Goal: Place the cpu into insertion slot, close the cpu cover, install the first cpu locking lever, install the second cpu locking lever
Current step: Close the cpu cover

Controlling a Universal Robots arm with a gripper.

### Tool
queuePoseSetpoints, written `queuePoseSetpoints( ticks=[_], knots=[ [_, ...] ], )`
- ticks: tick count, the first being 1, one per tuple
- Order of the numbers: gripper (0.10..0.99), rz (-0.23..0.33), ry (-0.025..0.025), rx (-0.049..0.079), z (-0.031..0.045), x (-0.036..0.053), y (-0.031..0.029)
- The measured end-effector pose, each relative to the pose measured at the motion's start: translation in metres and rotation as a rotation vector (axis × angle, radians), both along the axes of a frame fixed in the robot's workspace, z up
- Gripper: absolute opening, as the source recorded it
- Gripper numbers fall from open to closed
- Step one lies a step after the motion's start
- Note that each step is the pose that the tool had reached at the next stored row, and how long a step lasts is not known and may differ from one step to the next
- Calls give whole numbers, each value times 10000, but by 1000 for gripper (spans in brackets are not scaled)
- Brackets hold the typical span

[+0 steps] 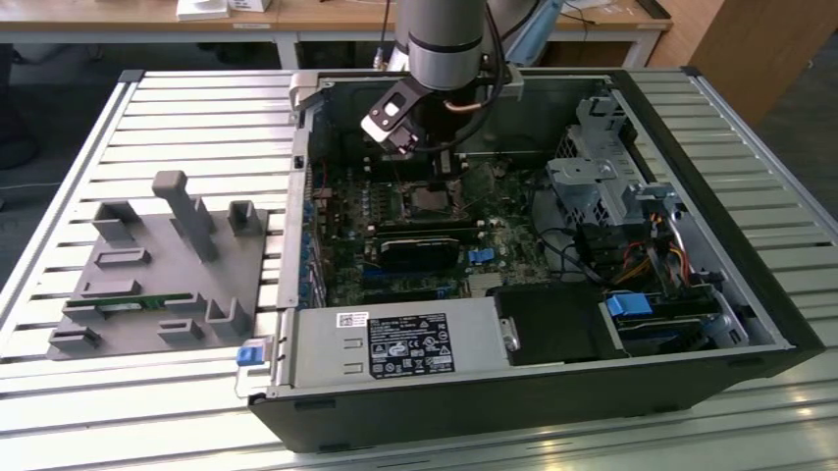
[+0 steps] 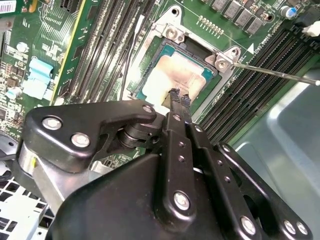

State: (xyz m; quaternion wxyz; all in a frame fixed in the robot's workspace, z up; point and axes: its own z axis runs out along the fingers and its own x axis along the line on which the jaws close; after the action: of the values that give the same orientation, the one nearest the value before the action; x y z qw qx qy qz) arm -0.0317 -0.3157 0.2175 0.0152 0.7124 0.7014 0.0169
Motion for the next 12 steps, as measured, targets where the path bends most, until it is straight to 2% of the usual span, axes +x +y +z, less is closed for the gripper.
queuePoseSetpoints(
  ticks=[7,12],
  knots=[
    [106,0,0,0,34,0,0],
    [106,0,0,0,130,0,0]
  ],
)
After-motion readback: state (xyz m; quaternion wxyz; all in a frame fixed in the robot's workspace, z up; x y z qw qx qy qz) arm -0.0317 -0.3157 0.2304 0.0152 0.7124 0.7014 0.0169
